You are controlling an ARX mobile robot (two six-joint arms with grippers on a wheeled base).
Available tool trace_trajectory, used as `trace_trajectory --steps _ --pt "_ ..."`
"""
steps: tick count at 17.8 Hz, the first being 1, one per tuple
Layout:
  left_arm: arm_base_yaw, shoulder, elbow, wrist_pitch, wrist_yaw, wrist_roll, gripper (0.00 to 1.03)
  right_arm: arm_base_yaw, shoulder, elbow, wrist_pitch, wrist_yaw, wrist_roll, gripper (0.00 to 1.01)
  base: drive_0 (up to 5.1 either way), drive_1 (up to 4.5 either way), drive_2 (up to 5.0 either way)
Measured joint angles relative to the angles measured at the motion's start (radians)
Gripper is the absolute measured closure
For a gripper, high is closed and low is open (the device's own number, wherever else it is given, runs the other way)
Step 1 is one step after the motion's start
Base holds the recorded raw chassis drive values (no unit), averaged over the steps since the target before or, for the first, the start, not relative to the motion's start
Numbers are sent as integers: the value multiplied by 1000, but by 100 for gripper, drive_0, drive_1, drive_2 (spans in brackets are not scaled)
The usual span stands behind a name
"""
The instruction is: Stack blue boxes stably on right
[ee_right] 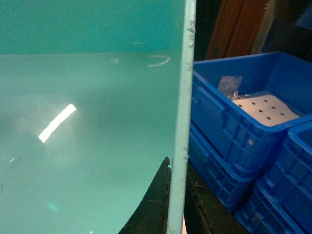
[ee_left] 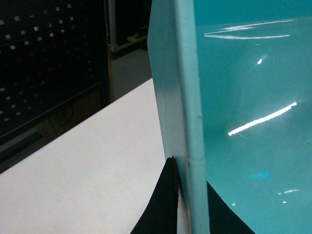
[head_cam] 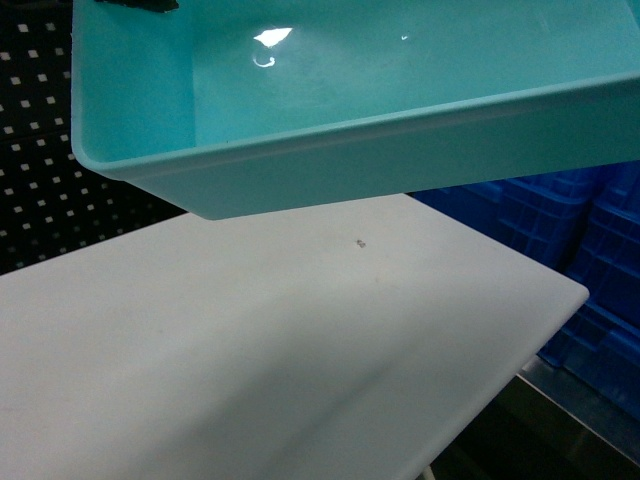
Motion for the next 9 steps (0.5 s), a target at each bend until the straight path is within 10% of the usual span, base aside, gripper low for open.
trace_trajectory --steps 9 --pt "0 0 0 0 0 0 101 0 -2 0 -2 0 0 94 -165 -165 -165"
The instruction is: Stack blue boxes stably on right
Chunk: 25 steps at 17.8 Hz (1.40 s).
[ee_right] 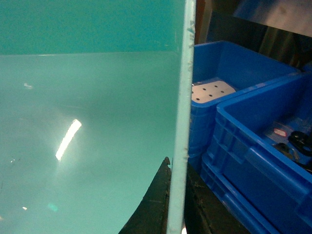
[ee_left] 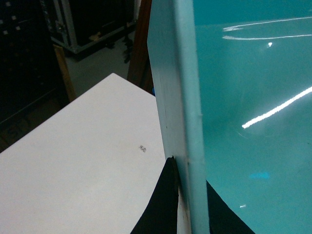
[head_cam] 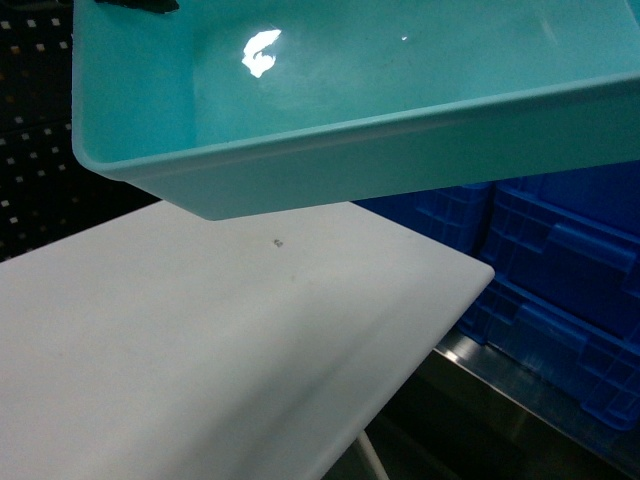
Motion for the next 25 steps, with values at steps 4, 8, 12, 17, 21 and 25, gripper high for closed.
trace_trajectory --steps 4,8,12,17,21,25 --pt "0 0 0 0 0 0 101 0 0 0 0 0 0 94 -155 -155 -155" --pt "0 0 0 0 0 0 101 0 0 0 0 0 0 94 -162 -162 -162" --pt "0 0 0 0 0 0 101 0 0 0 0 0 0 94 -153 -153 -153" --pt "0 0 0 0 0 0 101 0 0 0 0 0 0 94 -162 -162 -162" --pt "0 0 0 0 0 0 101 0 0 0 0 0 0 94 -164 -164 -164" --pt "0 0 0 0 0 0 101 0 0 0 0 0 0 94 -159 -159 -159"
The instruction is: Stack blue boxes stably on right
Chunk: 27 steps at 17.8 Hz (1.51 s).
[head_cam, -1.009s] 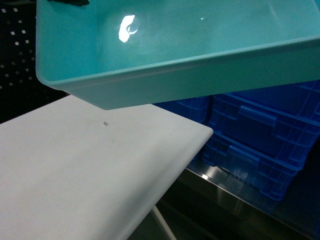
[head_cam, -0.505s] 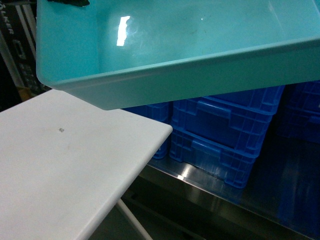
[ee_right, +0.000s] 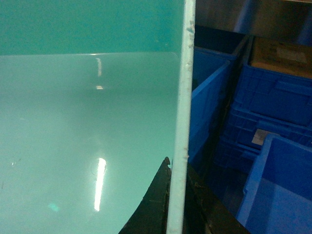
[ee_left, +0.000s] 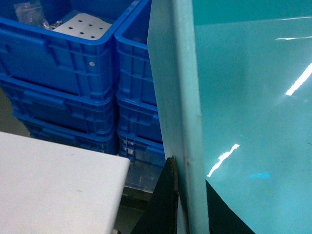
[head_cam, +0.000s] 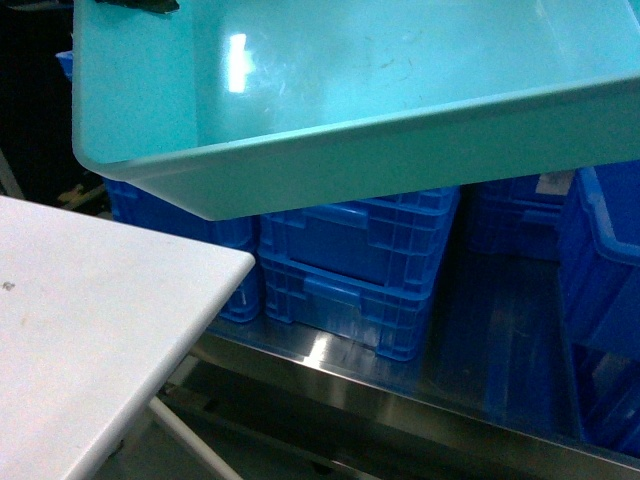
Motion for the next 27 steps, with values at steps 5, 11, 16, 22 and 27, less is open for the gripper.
trace_trajectory --steps 5,11,16,22,27 --pt "0 0 0 0 0 0 101 0 0 0 0 0 0 94 -156 -156 -156" --pt "0 0 0 0 0 0 101 0 0 0 0 0 0 94 -164 -164 -164" --pt "0 0 0 1 0 0 101 0 0 0 2 0 0 94 -165 -165 -165" --pt "0 0 0 0 0 0 101 0 0 0 0 0 0 94 -153 -153 -153" --pt "-1 0 0 1 0 0 101 -2 0 0 3 1 0 94 174 -168 -36"
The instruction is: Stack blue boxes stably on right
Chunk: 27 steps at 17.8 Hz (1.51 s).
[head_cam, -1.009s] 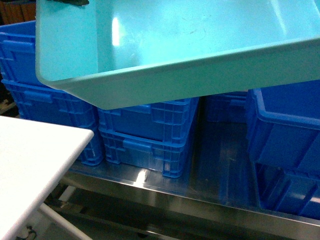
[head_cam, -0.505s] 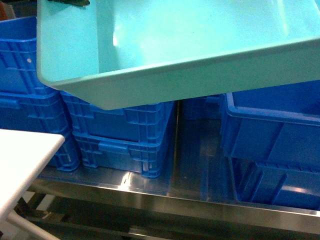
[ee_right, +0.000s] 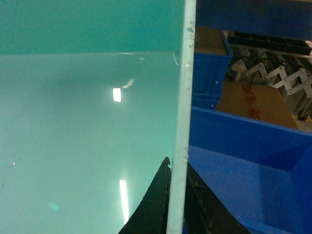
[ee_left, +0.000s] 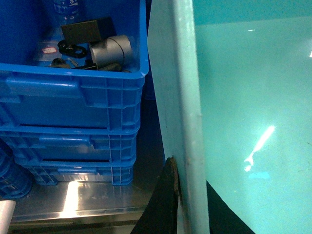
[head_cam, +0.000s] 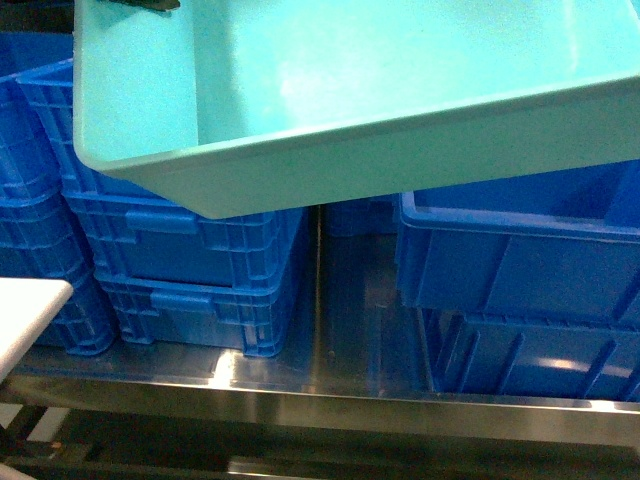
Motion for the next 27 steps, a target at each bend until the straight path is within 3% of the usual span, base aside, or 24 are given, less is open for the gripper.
trace_trajectory --steps 27 --pt "3 -2 -2 2 0 10 101 6 -3 -1 -3 1 5 94 451 -238 -215"
